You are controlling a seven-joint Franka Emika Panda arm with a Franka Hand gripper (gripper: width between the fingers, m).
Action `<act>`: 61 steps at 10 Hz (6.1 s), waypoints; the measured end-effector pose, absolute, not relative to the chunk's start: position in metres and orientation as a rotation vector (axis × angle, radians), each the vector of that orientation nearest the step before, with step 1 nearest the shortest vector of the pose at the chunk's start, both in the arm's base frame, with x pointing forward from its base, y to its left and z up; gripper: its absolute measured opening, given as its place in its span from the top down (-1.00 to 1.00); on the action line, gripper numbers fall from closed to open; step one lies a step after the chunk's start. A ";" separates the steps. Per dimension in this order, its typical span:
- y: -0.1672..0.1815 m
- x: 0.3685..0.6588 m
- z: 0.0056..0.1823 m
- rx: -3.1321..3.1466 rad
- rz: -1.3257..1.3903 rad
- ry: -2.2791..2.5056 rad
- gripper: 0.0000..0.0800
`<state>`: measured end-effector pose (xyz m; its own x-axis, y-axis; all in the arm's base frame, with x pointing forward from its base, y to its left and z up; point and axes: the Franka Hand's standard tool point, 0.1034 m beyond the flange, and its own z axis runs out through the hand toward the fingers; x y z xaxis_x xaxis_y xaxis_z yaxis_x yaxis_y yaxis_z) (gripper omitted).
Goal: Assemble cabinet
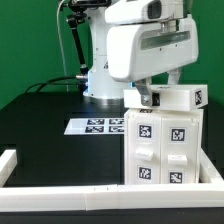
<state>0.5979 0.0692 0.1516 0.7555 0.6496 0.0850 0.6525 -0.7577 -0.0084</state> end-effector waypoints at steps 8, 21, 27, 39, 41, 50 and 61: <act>0.075 0.597 0.151 -3.075 -0.086 0.054 -0.39; 0.085 0.594 0.149 -2.626 -0.014 1.524 -0.39; 0.087 0.595 0.149 -2.248 0.038 2.006 -0.40; 0.094 0.597 0.178 -2.229 0.031 1.944 -0.99; 0.093 0.595 0.178 -2.503 0.023 1.644 -0.99; 0.091 0.596 0.182 -3.037 -0.051 0.437 -0.99; 0.087 0.596 0.179 -2.850 -0.047 -1.280 -0.99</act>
Offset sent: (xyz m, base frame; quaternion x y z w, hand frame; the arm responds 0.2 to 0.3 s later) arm -0.0014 0.0019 -0.0022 -0.0166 -0.0097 0.2018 0.9792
